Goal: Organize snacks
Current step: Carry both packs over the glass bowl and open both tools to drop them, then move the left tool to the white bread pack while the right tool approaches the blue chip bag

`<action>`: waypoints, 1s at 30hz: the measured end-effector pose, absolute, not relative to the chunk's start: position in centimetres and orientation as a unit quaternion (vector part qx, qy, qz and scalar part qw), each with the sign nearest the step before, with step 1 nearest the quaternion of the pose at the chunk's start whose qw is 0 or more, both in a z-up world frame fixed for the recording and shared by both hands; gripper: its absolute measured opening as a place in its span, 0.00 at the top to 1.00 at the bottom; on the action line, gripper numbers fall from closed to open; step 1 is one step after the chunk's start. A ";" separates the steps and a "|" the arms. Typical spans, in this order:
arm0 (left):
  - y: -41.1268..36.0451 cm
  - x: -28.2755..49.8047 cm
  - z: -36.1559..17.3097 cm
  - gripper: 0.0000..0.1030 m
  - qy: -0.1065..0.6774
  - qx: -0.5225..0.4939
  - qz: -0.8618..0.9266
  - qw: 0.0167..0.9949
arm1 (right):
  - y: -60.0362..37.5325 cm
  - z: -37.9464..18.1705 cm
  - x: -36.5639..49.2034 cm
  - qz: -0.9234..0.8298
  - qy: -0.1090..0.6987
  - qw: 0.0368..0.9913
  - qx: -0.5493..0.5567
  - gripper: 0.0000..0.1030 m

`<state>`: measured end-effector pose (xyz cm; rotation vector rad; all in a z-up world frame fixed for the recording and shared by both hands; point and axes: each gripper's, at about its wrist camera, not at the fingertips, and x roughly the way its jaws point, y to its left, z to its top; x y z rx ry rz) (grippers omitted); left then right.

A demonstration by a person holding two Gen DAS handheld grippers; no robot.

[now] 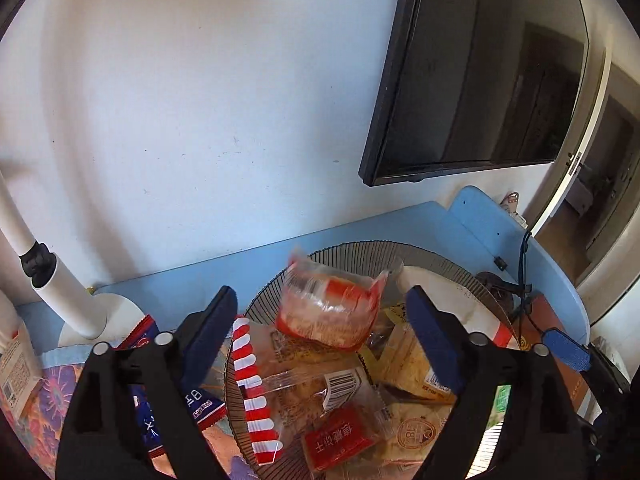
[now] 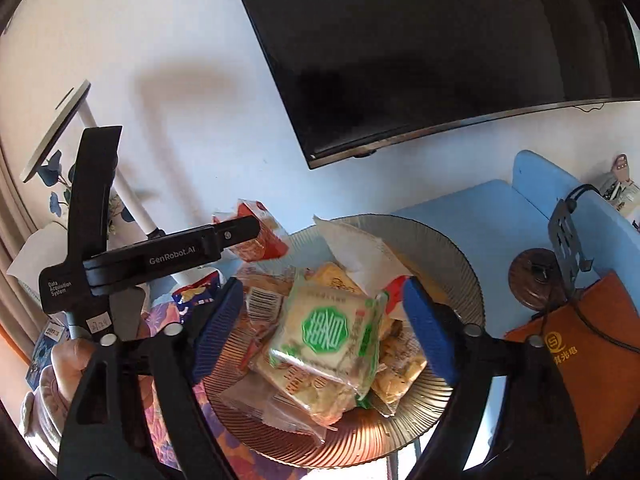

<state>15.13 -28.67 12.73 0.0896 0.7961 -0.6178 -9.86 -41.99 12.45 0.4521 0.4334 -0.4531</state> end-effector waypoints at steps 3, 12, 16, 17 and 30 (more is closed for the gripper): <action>-27.7 14.9 12.8 0.09 0.377 0.035 -0.289 0.879 | -42.6 12.4 -10.6 -0.222 0.204 0.920 0.250 0.03; -19.1 14.5 17.3 0.05 0.353 0.042 -0.221 0.908 | -36.9 15.8 -6.0 -0.185 0.200 0.935 0.226 0.03; -13.5 14.8 19.3 0.05 0.352 0.030 -0.182 0.918 | -32.6 17.2 -2.3 -0.151 0.210 0.945 0.198 0.03; -11.9 15.0 19.3 0.05 0.356 0.027 -0.172 0.918 | -31.6 17.4 -1.4 -0.143 0.211 0.947 0.193 0.03; 7.4 17.9 10.1 0.05 0.431 -0.012 -0.071 0.899 | -23.6 9.9 8.1 -0.108 0.293 0.928 0.202 0.03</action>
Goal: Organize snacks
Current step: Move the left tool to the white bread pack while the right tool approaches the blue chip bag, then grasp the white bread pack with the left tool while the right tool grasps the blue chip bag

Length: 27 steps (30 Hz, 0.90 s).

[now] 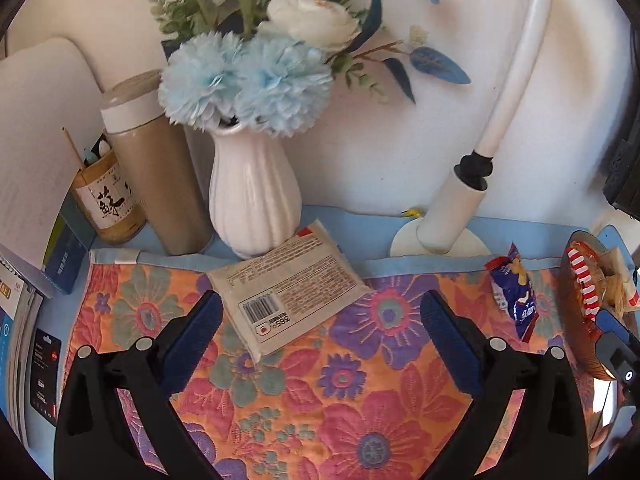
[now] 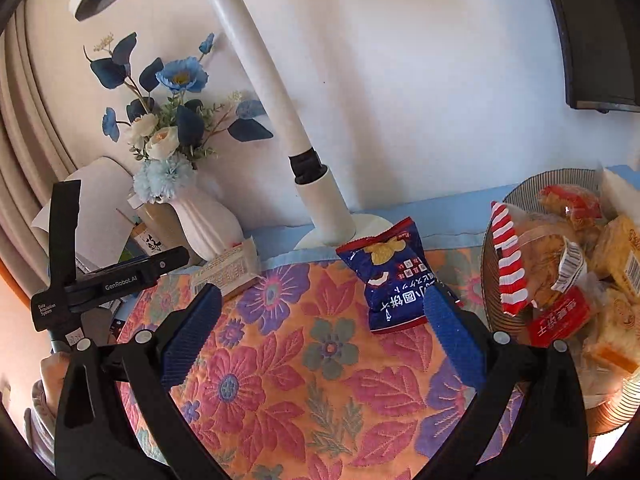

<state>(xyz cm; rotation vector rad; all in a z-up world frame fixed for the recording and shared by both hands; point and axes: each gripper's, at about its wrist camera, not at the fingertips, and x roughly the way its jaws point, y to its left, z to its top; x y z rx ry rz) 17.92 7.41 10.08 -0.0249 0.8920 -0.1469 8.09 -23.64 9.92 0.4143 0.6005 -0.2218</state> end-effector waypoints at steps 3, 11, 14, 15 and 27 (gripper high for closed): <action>9.5 18.9 7.1 0.05 0.450 -0.018 -0.081 0.889 | -24.3 7.8 9.4 -0.126 0.310 0.918 0.213 0.03; 9.6 22.5 0.4 0.05 0.528 0.027 -0.160 0.833 | -24.8 5.5 13.3 -0.157 0.344 0.906 0.192 0.03; 8.6 22.8 -0.2 0.05 0.513 0.073 -0.156 0.841 | -24.9 5.1 14.7 -0.190 0.343 0.903 0.179 0.03; 8.2 23.1 -0.4 0.05 0.512 0.086 -0.151 0.841 | -25.0 4.8 15.5 -0.205 0.350 0.898 0.170 0.03; 8.1 22.7 0.0 0.39 0.485 0.060 -0.135 0.862 | -25.4 3.3 16.7 -0.223 0.382 0.891 0.104 0.48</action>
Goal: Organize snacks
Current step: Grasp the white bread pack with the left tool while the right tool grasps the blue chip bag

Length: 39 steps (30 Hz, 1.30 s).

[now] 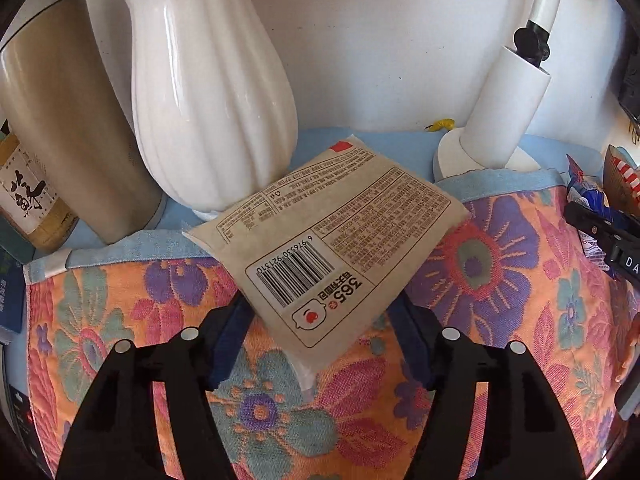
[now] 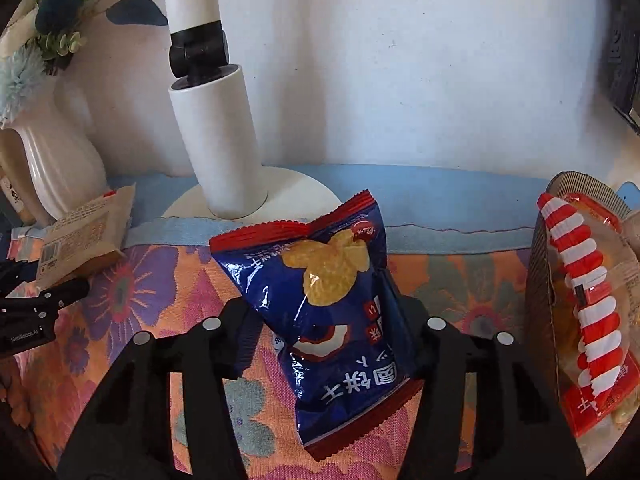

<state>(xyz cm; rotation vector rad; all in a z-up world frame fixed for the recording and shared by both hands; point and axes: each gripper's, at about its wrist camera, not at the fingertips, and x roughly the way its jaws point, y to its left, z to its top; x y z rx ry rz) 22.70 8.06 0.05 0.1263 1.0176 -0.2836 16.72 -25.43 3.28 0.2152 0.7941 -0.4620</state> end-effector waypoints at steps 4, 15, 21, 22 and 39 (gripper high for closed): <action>8.2 19.5 0.4 0.48 0.492 0.040 -0.146 0.858 | -23.8 3.6 14.3 -0.180 0.386 0.896 0.124 0.48; 7.1 12.7 3.1 0.05 0.460 0.029 -0.169 0.871 | -19.0 3.8 9.7 -0.135 0.394 0.904 0.099 0.06; 8.5 19.8 2.1 0.05 0.514 0.045 -0.200 0.833 | -20.2 2.2 10.5 -0.094 0.413 0.902 0.082 0.03; 8.3 20.5 1.8 0.05 0.517 0.059 -0.203 0.830 | -19.8 1.6 11.0 -0.083 0.425 0.898 0.070 0.03; 5.0 23.9 -0.2 0.34 0.473 0.135 -0.181 0.852 | -19.8 0.6 12.8 -0.041 0.423 0.904 0.044 0.31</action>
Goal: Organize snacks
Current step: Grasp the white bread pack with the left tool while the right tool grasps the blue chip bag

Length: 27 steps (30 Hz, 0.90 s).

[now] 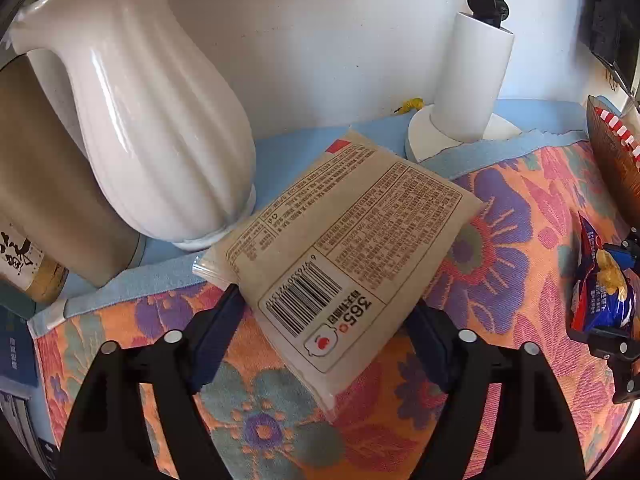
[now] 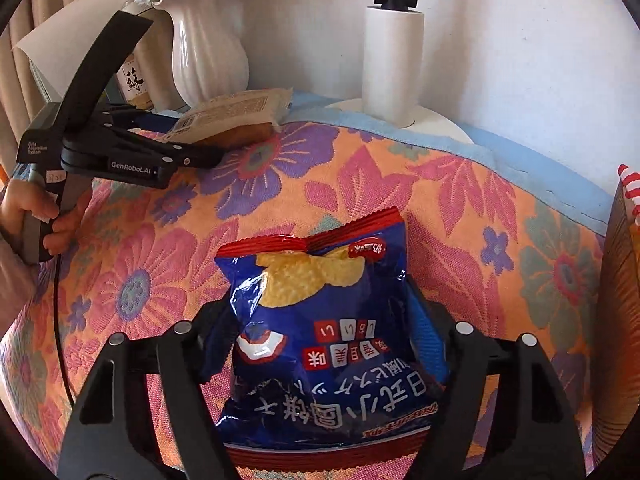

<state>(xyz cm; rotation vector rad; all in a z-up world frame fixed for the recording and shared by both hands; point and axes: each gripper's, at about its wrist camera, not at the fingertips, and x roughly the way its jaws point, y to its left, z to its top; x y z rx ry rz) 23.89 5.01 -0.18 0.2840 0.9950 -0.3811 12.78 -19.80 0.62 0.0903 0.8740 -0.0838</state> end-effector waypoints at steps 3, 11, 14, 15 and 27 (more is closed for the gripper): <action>5.0 21.6 0.3 0.36 0.485 0.114 -0.183 0.848 | -20.0 0.7 11.8 -0.041 0.421 0.904 0.063 0.36; 3.8 12.2 1.3 0.35 0.497 0.092 -0.128 0.854 | -18.6 1.1 6.8 -0.063 0.405 0.909 0.081 0.38; 3.2 9.7 1.1 0.36 0.492 0.082 -0.115 0.859 | -18.7 1.7 4.7 -0.069 0.393 0.912 0.098 0.38; 3.9 8.6 1.4 0.36 0.491 0.080 -0.111 0.860 | -18.7 1.8 4.1 -0.070 0.391 0.912 0.101 0.38; -0.6 5.3 1.5 0.05 0.505 0.120 -0.142 0.843 | -20.2 0.8 -0.4 -0.068 0.391 0.906 0.151 0.36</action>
